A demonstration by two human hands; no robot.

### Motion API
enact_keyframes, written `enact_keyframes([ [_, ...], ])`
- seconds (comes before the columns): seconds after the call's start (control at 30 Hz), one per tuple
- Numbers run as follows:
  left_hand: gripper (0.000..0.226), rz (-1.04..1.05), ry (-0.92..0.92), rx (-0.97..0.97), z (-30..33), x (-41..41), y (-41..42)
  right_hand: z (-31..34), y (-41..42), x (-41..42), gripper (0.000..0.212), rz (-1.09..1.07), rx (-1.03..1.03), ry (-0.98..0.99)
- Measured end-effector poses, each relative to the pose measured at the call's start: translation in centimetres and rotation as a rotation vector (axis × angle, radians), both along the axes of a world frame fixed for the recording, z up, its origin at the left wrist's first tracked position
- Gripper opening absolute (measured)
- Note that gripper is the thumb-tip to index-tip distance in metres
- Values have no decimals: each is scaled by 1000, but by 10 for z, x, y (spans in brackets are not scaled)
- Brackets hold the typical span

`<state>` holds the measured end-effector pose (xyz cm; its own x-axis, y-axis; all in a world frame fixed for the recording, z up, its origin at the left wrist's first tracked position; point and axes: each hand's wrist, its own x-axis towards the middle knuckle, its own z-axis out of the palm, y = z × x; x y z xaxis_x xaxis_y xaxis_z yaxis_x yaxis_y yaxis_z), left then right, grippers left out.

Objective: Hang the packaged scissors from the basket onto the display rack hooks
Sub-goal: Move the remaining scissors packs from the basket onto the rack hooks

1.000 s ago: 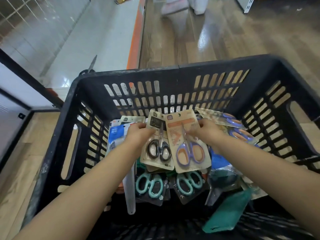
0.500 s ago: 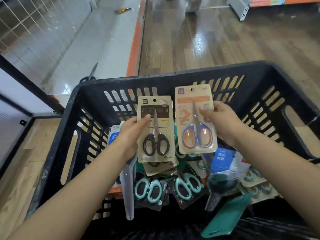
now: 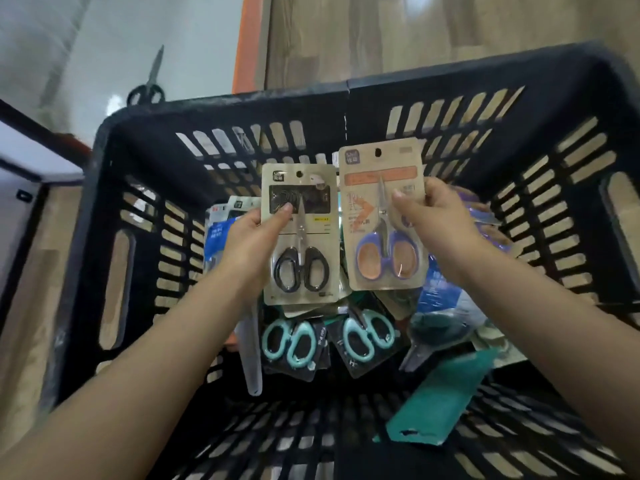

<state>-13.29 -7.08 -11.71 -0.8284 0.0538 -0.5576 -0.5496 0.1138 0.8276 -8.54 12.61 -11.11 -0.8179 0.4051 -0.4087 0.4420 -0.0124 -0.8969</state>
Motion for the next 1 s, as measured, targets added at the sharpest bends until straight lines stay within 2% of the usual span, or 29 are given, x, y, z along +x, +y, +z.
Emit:
enact_keyframes([
  [0.13, 18, -22, -13, -70, 52, -12, 4, 43, -3, -7, 11, -9, -28, -48],
  [0.27, 17, -31, 23, -50, 145, -22, 6, 134, -4, -13, 8, 30, -21, -13],
  [0.33, 16, -18, 57, -6, 207, -26, 5, 198, -4, -18, 4, 76, -17, 19],
  [0.43, 11, 38, 92, 63, 316, -34, -1, 314, -4, -29, 12, 151, -12, 73],
  [0.6, 9, 62, 264, 67, 526, -49, -24, 524, -14, -64, 5, 239, 30, 241],
  [0.7, 10, 129, 389, 61, 642, -48, -42, 638, -30, -80, 17, 300, 65, 356],
  [0.8, 11, 247, 504, 58, 739, -27, -64, 735, -56, -76, 18, 356, 28, 465],
  [0.87, 12, 334, 544, 124, 786, -5, -81, 778, -74, -64, 8, 394, -37, 516],
  [0.93, 15, 420, 578, 122, 820, 25, -95, 801, -94, -49, 24, 437, -106, 551],
  [1.0, 15, 520, 603, 87, 836, 58, -111, 811, -113, -32, 23, 449, -132, 570],
])
